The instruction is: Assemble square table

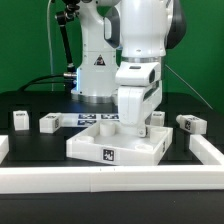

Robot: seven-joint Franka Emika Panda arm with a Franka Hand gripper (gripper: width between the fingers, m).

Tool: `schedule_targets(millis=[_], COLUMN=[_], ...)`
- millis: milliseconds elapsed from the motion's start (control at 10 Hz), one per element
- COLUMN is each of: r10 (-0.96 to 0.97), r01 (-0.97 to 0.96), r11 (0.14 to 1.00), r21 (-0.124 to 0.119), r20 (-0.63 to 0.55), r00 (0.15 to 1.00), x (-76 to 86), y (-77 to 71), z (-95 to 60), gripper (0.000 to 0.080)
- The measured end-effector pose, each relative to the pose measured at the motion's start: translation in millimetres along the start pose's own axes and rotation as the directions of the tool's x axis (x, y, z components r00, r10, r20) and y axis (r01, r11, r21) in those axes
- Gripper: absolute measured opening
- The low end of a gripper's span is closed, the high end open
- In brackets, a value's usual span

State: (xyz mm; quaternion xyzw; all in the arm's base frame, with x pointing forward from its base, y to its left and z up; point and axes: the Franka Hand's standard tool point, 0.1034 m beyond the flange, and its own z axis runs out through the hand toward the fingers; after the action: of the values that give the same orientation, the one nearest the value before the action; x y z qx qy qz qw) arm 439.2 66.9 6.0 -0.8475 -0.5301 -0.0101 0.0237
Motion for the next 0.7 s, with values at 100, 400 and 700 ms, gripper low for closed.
schedule_targets(millis=[100, 400, 700], r10=[0.0, 0.0, -0.142], r01=[0.0, 0.0, 0.142], r11=[1.0, 1.0, 0.99], r21=[0.0, 0.0, -0.001], r20=[0.0, 0.0, 0.005], r00=[1.0, 1.0, 0.99], x=[0.0, 0.0, -8.3], y=[0.0, 0.0, 8.1], z=[0.0, 0.0, -0.6], gripper=[0.0057, 0.0057, 0.0057])
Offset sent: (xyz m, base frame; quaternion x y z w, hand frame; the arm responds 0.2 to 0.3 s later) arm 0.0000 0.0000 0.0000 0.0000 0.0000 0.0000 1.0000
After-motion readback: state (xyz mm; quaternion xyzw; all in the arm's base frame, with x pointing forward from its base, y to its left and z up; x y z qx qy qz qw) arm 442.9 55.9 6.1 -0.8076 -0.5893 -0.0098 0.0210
